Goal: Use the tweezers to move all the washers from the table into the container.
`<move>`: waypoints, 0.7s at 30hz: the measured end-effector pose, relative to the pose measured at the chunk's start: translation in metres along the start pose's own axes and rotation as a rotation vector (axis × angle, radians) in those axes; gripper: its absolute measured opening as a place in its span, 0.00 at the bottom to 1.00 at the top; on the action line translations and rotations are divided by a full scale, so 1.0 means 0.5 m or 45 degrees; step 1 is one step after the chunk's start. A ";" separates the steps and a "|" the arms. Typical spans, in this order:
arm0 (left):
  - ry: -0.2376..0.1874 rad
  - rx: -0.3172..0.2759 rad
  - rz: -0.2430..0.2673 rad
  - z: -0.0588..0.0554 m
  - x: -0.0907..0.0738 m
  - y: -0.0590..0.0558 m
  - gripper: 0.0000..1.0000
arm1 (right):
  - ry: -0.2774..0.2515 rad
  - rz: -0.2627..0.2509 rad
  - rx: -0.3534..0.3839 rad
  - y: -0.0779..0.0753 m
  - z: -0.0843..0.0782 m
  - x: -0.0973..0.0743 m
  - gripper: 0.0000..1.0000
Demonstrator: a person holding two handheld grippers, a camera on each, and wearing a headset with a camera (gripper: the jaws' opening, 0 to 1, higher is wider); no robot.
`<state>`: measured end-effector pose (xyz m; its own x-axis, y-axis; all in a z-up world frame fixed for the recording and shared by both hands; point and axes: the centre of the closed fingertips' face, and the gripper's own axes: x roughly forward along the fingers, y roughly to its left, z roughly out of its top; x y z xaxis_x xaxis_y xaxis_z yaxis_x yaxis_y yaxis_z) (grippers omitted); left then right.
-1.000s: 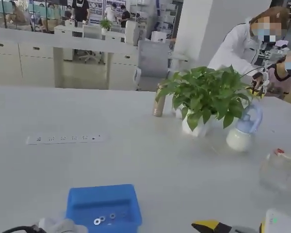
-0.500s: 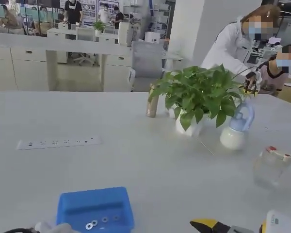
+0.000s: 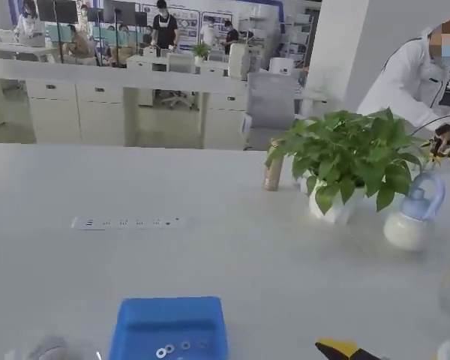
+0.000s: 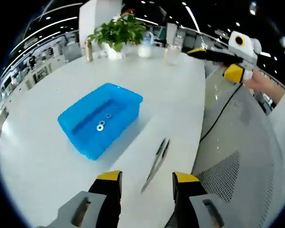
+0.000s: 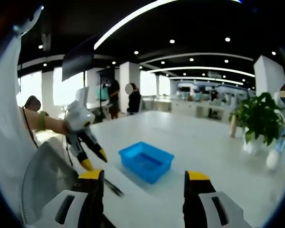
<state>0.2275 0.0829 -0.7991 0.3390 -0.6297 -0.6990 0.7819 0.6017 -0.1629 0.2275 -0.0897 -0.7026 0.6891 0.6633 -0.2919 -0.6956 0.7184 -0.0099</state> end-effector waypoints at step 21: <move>-0.944 -0.372 0.698 0.054 -0.248 0.060 0.99 | -0.235 -0.256 -0.033 -0.084 0.059 -0.017 0.99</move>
<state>0.2233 0.1658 -0.6988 0.9403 -0.3151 -0.1288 0.2900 0.9397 -0.1815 0.2568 -0.1194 -0.6715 0.8376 0.5366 -0.1022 -0.5444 0.8355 -0.0751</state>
